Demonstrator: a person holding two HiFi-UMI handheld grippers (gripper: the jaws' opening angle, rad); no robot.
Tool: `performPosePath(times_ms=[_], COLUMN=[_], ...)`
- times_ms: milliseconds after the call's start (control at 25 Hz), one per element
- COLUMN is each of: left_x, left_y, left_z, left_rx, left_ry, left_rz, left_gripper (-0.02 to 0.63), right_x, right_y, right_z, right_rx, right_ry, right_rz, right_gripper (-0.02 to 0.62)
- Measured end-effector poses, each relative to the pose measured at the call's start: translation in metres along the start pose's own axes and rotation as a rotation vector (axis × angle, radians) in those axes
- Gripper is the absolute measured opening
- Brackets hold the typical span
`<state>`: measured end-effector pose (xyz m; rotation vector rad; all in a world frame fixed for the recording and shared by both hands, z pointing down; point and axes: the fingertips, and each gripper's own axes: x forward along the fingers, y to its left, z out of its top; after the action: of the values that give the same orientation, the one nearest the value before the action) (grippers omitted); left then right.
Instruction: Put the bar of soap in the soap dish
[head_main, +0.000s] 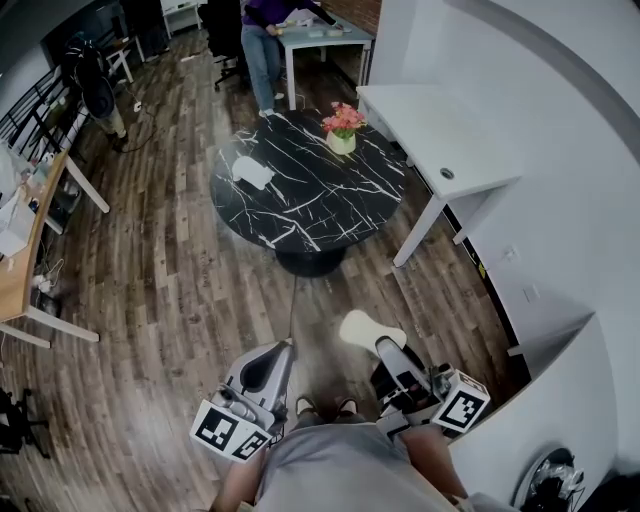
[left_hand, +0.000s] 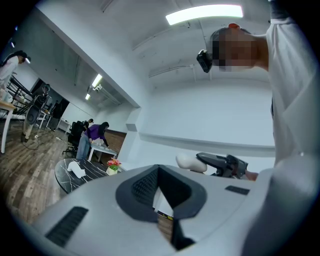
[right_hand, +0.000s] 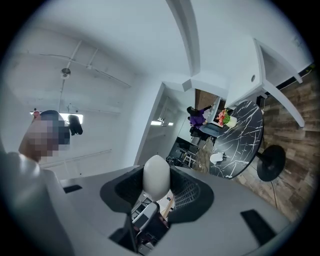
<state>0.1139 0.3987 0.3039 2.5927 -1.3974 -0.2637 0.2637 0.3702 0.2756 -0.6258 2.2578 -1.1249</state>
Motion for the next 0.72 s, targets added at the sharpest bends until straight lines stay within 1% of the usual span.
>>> performPosePath(times_ms=[480, 720], left_x=[-0.011, -0.015], left_y=[0.011, 0.025], left_z=[0.01, 0.01], left_rx=[0.031, 0.039], left_ry=[-0.007, 0.003], left_rz=[-0.047, -0.048], left_gripper=[0.003, 0.003], right_x=[0.027, 0.039], right_y=[0.012, 0.016], right_z=[-0.024, -0.036], right_rx=[-0.109, -0.176], right_ry=[0.021, 0.025], right_rz=[-0.037, -0.058], right_gripper=[0.158, 0.158])
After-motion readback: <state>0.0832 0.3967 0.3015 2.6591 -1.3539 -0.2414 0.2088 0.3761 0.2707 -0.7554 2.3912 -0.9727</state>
